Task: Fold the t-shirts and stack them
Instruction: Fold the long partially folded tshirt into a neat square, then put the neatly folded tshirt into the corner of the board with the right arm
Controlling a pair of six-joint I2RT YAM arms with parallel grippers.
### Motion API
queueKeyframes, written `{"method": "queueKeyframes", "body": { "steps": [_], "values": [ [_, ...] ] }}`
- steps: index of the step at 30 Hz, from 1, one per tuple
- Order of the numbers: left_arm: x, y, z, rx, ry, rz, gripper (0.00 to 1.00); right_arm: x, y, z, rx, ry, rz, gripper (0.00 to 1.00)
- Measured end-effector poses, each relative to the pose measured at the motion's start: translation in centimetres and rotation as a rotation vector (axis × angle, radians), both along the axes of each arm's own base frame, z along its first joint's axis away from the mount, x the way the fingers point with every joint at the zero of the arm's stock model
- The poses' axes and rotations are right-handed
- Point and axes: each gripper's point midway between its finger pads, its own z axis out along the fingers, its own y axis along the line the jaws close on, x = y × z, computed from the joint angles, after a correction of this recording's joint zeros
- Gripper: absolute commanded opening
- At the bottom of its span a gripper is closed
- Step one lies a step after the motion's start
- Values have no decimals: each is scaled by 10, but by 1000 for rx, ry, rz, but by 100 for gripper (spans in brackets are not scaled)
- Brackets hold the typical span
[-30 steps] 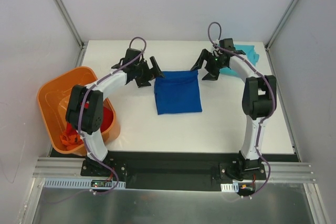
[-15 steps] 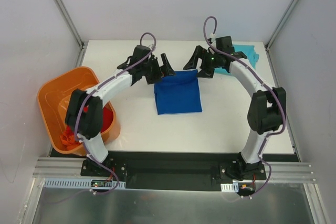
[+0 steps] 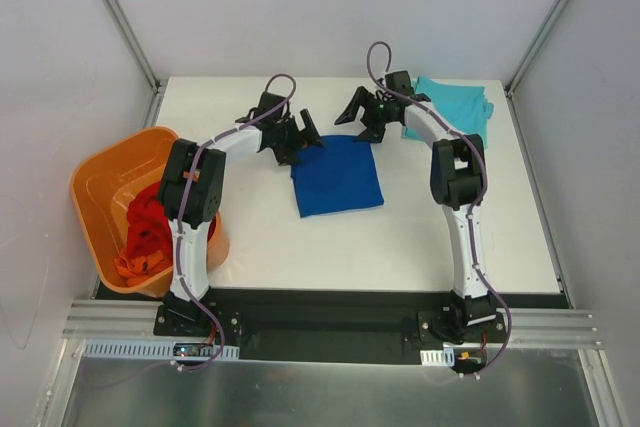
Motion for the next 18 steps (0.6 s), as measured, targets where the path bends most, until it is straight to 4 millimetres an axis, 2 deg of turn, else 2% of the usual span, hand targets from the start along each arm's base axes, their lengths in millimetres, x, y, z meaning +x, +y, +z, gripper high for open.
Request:
{"method": "queueKeyframes", "body": {
  "steps": [7,10,13,16,18],
  "values": [
    [0,-1,3,-11,-2,-7,100,3,-2,5,-6,-24,4,97],
    [-2,-1,17,-16,-27,-11,99,-2,-9,17,-54,-49,15,97],
    [-8,0,55,-25,-106,-21,99,-9,-25,50,-140,-125,6,97],
    [-31,2,114,-35,-237,-31,99,-35,-51,104,-243,-233,-33,97],
    [-54,6,155,-50,-345,-32,99,-59,-71,149,-283,-344,-76,97]
  ]
}}
